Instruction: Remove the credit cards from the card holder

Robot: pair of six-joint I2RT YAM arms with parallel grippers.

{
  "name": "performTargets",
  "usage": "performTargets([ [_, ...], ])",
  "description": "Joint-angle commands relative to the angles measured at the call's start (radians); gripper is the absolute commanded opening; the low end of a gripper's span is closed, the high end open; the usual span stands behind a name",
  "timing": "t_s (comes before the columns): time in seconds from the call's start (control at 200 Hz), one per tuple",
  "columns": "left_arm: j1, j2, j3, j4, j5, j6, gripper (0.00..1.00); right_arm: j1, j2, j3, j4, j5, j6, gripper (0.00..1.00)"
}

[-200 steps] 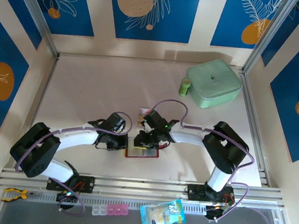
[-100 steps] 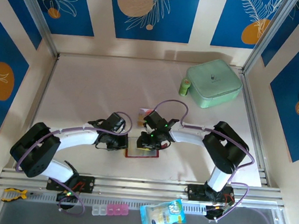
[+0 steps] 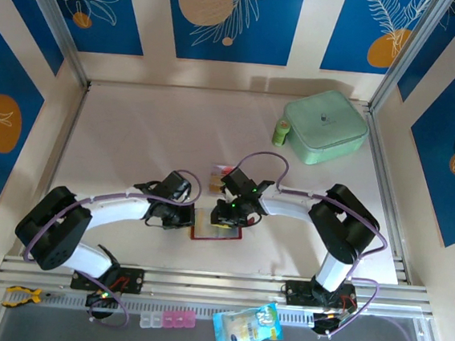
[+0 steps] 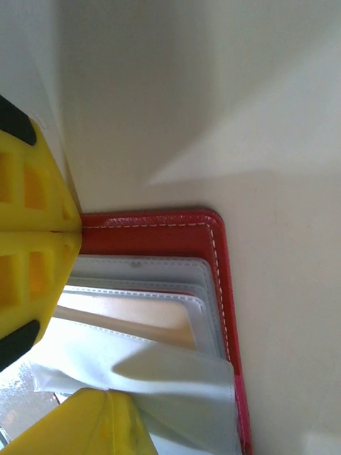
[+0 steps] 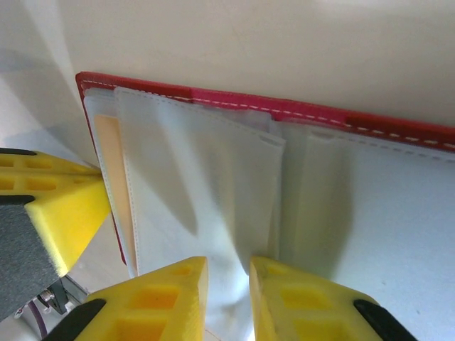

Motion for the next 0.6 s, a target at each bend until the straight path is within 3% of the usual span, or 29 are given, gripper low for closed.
performTargets([
  [0.0, 0.007, -0.035, 0.029, -0.080, -0.034, 0.010, 0.07, -0.010, -0.030, -0.031, -0.006, -0.015, -0.014, 0.22],
  [0.595, -0.043, -0.016, 0.078, 0.030, 0.040, -0.079, 0.23, -0.060, -0.038, -0.127, 0.127, -0.123, 0.001, 0.17],
])
